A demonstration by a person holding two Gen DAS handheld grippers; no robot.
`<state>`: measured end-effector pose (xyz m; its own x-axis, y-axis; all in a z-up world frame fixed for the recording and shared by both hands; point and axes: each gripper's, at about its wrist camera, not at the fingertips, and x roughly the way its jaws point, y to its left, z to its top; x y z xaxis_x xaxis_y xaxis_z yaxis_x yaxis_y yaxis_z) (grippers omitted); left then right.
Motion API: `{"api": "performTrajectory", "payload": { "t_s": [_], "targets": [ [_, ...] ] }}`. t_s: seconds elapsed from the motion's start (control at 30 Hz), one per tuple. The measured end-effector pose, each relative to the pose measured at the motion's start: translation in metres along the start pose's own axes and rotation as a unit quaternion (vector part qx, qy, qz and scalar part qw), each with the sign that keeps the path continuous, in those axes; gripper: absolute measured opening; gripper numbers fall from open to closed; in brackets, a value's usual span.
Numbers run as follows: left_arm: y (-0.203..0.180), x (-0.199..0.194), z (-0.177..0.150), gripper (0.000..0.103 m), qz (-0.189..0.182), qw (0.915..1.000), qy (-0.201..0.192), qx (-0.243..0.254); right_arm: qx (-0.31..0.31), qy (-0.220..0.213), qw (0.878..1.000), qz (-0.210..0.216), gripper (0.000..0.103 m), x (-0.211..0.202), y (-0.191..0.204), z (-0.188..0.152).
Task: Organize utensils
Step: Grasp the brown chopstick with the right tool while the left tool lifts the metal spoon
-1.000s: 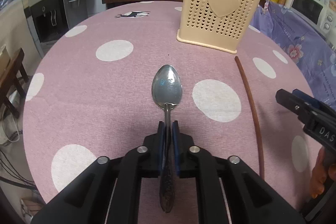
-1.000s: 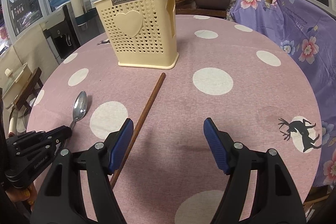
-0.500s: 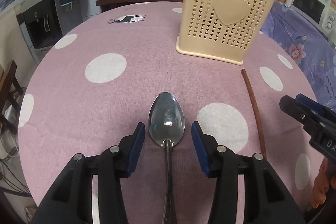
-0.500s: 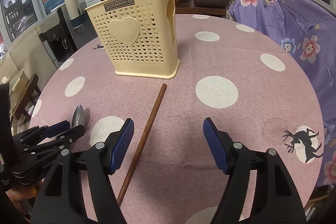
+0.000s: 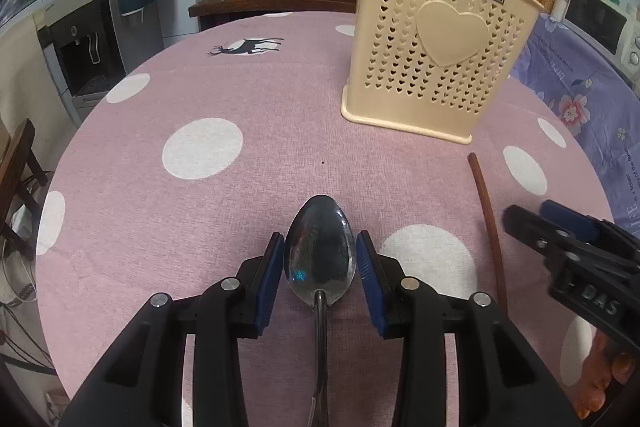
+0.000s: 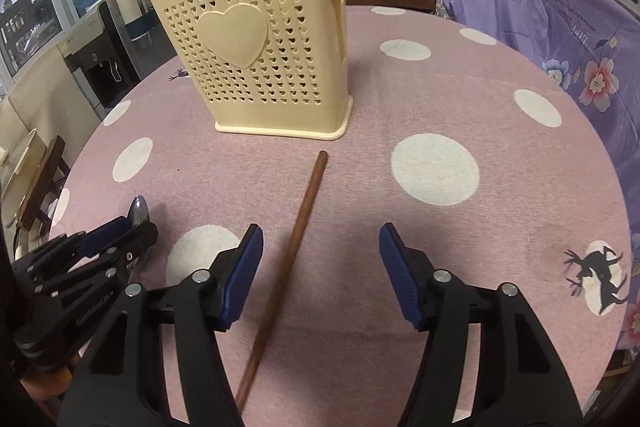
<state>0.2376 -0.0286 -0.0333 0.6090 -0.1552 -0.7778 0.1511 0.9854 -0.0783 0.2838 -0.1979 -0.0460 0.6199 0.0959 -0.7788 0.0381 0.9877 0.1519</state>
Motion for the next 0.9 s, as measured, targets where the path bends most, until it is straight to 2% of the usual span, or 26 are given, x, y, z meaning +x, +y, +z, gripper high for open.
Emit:
{"api": "performTrajectory", "payload": {
  "t_s": [0.27, 0.57, 0.83, 0.9],
  "targets": [
    [0.003, -0.007, 0.003, 0.037, -0.004, 0.9999, -0.013, -0.01, -0.006, 0.03, 0.999, -0.033, 0.042, 0.029, 0.019, 0.01],
    [0.005, -0.011, 0.004, 0.038, -0.009, 0.9997, -0.019, -0.013, -0.021, 0.026, 0.998, -0.056, 0.031, 0.039, 0.029, 0.017],
    [0.007, -0.013, 0.004, 0.038, -0.011, 0.9995, -0.023, -0.018, -0.027, 0.023, 0.998, -0.059, 0.012, 0.049, 0.035, 0.027],
    [0.008, -0.015, 0.004, 0.038, -0.011, 0.9994, -0.025, -0.02, -0.026, 0.022, 0.998, -0.056, 0.01, 0.049, 0.036, 0.028]
  ]
}}
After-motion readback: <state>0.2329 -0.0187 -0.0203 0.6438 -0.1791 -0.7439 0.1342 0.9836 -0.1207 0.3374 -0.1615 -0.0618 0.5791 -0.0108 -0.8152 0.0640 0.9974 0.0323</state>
